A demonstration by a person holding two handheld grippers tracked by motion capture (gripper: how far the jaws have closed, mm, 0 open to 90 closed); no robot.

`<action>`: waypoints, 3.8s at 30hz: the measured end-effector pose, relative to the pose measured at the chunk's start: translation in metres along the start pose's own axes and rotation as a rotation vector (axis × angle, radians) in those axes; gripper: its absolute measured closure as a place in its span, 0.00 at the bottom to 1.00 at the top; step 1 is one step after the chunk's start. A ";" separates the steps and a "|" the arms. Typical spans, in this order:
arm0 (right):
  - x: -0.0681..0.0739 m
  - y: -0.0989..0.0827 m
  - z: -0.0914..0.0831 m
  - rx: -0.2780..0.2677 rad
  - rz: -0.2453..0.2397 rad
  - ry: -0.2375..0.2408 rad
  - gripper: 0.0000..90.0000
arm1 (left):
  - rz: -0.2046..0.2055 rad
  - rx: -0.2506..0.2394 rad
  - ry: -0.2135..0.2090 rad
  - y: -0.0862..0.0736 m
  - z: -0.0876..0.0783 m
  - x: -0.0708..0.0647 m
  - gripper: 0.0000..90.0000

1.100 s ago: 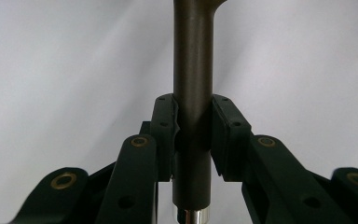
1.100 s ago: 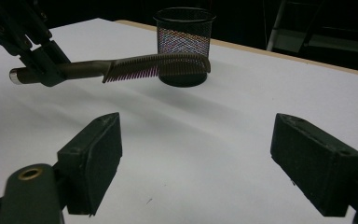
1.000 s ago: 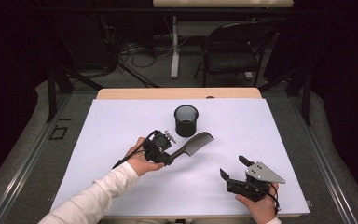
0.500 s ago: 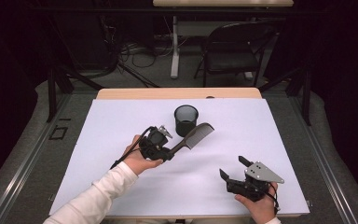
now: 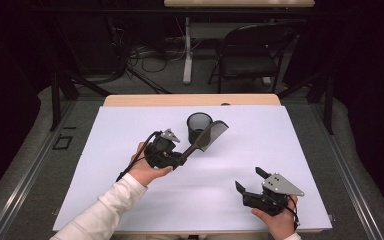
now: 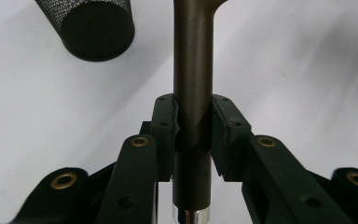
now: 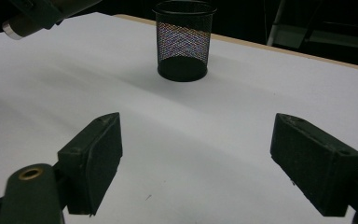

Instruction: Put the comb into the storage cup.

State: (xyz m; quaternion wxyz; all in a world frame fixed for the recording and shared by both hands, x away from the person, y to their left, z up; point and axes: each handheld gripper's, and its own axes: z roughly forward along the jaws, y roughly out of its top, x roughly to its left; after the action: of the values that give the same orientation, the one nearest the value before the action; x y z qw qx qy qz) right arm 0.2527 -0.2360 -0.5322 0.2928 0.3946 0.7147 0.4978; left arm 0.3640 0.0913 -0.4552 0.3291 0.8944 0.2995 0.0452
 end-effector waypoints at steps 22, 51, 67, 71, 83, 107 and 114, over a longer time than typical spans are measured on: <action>0.000 -0.001 0.001 0.009 -0.012 0.003 0.20 | -0.026 -0.213 -0.006 -0.008 -0.016 -0.003 0.81; 0.002 -0.001 0.001 0.024 -0.017 -0.009 0.27 | -0.032 -0.384 0.046 -0.028 -0.021 -0.003 0.81; 0.003 -0.001 0.006 0.043 0.015 0.012 0.27 | -0.002 -0.437 0.127 -0.037 -0.012 -0.013 0.81; 0.004 0.000 0.009 0.058 0.029 0.015 0.30 | -0.005 -0.442 0.146 -0.039 -0.009 -0.016 0.81; 0.004 0.001 0.012 0.091 0.069 0.032 0.37 | -0.028 -0.461 0.168 -0.043 -0.003 -0.019 0.81; 0.002 0.018 0.031 0.151 0.168 0.152 0.45 | -0.023 -0.465 0.150 -0.046 0.003 -0.023 0.81; 0.008 0.032 0.042 0.165 0.133 0.188 0.45 | -0.021 -0.471 0.151 -0.046 0.002 -0.024 0.81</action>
State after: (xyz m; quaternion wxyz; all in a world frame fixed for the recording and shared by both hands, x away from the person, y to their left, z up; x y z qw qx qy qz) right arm 0.2915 -0.2031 -0.5164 0.1575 0.4154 0.7497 0.4905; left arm 0.3216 0.1047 -0.4825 0.5056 0.7840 0.3136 0.1773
